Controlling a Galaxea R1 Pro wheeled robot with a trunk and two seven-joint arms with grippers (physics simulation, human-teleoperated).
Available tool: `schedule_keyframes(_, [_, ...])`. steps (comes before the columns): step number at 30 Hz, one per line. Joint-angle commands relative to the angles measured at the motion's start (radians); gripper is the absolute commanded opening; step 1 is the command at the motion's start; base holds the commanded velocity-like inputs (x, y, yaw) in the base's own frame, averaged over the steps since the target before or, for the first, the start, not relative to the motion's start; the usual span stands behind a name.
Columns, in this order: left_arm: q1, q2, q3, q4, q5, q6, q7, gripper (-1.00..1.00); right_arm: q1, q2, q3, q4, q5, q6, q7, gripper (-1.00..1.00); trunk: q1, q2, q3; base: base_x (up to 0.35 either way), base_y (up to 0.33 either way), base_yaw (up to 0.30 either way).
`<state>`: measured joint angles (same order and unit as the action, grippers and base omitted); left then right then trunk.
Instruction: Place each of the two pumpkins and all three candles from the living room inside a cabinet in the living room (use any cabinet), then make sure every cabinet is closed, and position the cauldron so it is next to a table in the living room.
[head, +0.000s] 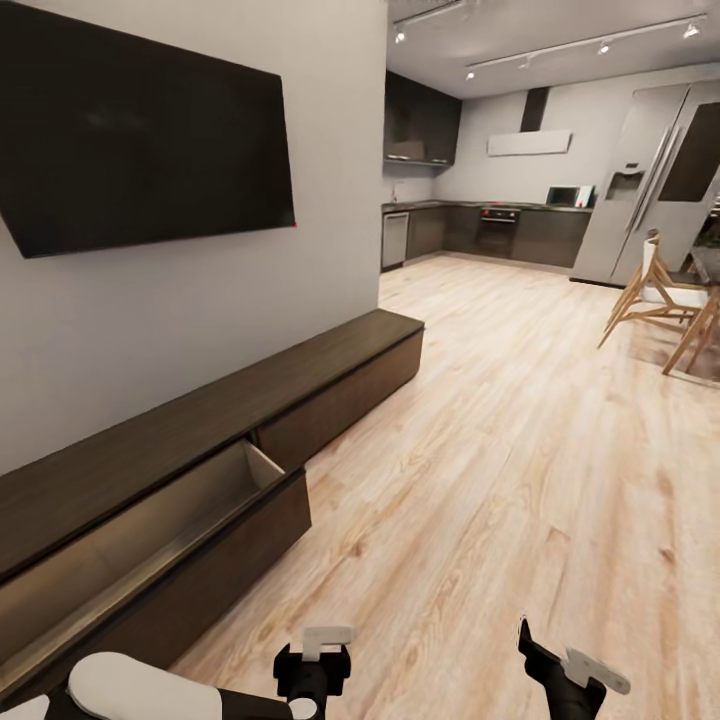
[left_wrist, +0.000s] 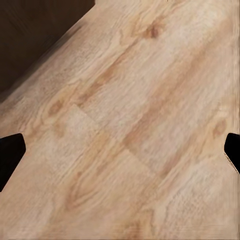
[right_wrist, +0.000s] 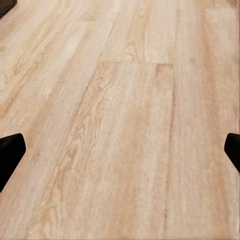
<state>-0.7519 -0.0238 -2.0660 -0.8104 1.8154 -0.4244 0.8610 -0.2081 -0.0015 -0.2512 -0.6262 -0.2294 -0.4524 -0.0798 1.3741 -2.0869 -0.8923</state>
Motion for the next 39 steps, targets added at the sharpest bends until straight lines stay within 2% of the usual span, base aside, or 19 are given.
schedule_keyframes(1, [-0.001, -0.001, -0.005, -0.001, 0.004, -0.005, 0.001, 1.0, -0.001, 0.0, 0.011, 0.021, -0.005, -0.015, -0.001, 1.0, 0.0, 0.0, 0.0, 0.082, 0.0, -0.221])
schedule_keyframes(9, [0.0, 0.001, -0.005, 0.003, 0.005, -0.005, 0.0, 1.0, -0.001, -0.002, 0.035, 0.056, -0.006, -0.041, 0.0, 1.0, 0.0, 0.0, 0.009, 0.25, 0.0, -0.224])
schedule_keyframes(12, [0.0, 0.0, -0.005, 0.025, 0.005, -0.004, 0.0, 1.0, -0.001, -0.002, 0.033, 0.075, -0.008, -0.095, 0.001, 1.0, 0.0, 0.0, 0.013, 0.323, -0.004, -0.228])
schedule_keyframes(13, [0.0, -0.001, -0.006, 0.044, 0.022, -0.002, -0.001, 1.0, -0.001, -0.003, 0.037, 0.137, -0.008, -0.16, 0.003, 1.0, 0.0, 0.0, 0.014, 0.125, -0.049, -0.232])
schedule_keyframes(19, [0.018, -0.001, -0.006, 0.056, 0.029, -0.001, -0.002, 1.0, -0.001, -0.005, 0.037, 0.149, -0.008, -0.173, 0.003, 1.0, 0.0, 0.0, 0.021, 0.034, -0.013, -0.232])
schedule_keyframes(23, [0.024, 0.0, -0.006, 0.106, 0.044, 0.001, -0.117, 1.0, -0.001, -0.003, 0.038, 0.151, -0.008, -0.175, 0.004, 1.0, 0.0, 0.0, 0.025, 0.001, -0.001, -0.232])
schedule_keyframes(24, [0.032, 0.0, -0.006, 0.129, 0.066, 0.002, -0.156, 1.0, -0.001, -0.003, 0.038, 0.152, -0.008, -0.175, 0.004, 1.0, 0.0, 0.0, 0.026, 0.0, 0.0, -0.232])
schedule_keyframes(25, [0.039, -0.002, -0.006, 0.151, 0.106, 0.002, -0.196, 1.0, -0.001, -0.002, 0.038, 0.152, -0.008, -0.175, 0.005, 1.0, 0.0, 0.0, 0.027, 0.0, 0.0, -0.232])
schedule_keyframes(31, [0.043, -0.002, -0.006, 0.159, 0.121, 0.003, -0.209, 1.0, -0.001, -0.002, 0.037, 0.151, -0.01, -0.175, 0.004, 1.0, 0.0, 0.0, 0.033, 0.0, 0.0, -0.218])
schedule_keyframes(39, [0.043, -0.002, -0.006, 0.161, 0.124, 0.003, -0.211, 1.0, -0.001, -0.002, 0.037, 0.151, -0.012, -0.174, 0.002, 1.0, 0.0, 0.0, 0.035, 0.0, 0.0, -0.035])
